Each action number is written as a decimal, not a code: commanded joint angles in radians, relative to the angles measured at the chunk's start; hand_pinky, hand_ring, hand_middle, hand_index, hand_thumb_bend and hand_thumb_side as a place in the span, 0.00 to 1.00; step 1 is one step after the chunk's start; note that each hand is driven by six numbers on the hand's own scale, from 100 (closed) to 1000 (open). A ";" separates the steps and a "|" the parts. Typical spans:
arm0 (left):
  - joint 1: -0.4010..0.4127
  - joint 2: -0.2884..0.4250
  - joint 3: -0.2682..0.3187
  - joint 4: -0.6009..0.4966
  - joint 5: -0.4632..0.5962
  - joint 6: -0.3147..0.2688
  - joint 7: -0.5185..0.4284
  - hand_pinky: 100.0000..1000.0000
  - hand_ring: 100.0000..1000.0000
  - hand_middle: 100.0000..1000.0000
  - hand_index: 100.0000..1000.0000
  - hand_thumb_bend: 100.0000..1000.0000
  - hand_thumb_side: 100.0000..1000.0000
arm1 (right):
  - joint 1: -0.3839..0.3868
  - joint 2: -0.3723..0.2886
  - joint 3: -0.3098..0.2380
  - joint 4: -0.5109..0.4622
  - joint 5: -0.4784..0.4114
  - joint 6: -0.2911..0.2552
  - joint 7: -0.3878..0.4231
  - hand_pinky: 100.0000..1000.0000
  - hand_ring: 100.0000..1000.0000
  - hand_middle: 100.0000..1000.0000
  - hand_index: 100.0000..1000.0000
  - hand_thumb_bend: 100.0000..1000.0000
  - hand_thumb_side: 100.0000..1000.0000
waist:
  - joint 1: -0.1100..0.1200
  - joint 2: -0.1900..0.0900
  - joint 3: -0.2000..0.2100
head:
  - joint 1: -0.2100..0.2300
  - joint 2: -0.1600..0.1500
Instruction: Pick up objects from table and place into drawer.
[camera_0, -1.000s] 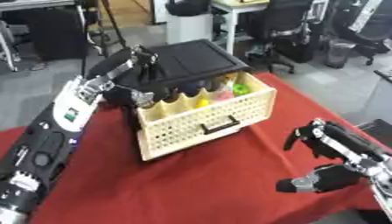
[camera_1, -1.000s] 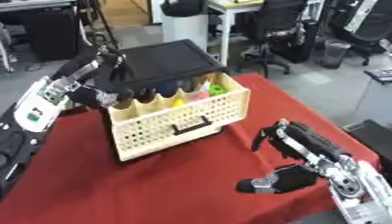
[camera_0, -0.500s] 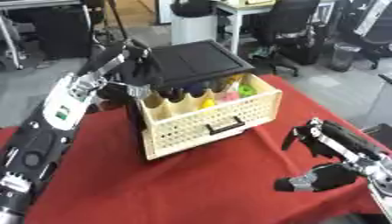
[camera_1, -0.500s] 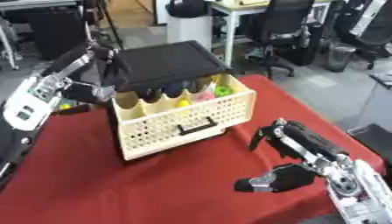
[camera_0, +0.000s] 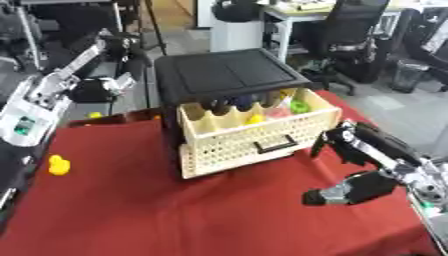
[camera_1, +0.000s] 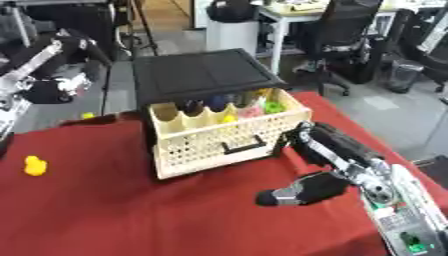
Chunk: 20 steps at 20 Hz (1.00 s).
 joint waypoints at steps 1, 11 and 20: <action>0.023 0.059 0.056 -0.065 0.070 0.069 -0.041 0.13 0.33 0.31 0.59 0.00 0.68 | -0.030 -0.019 0.001 -0.013 -0.007 -0.005 0.008 0.35 0.17 0.19 0.54 0.89 0.70 | -0.004 -0.012 0.015 | -0.014 0.003; 0.124 0.120 0.157 -0.137 0.153 0.219 -0.069 0.12 0.33 0.32 0.60 0.00 0.70 | -0.048 -0.005 0.043 0.033 -0.005 -0.022 0.076 0.49 0.42 0.44 0.57 0.89 0.63 | -0.012 -0.008 0.081 | -0.033 -0.001; 0.148 0.129 0.183 -0.129 0.164 0.253 -0.075 0.13 0.34 0.32 0.61 0.00 0.71 | -0.065 0.024 0.081 0.081 -0.009 -0.039 0.110 0.53 0.46 0.49 0.60 0.90 0.61 | -0.015 -0.020 0.119 | -0.036 0.003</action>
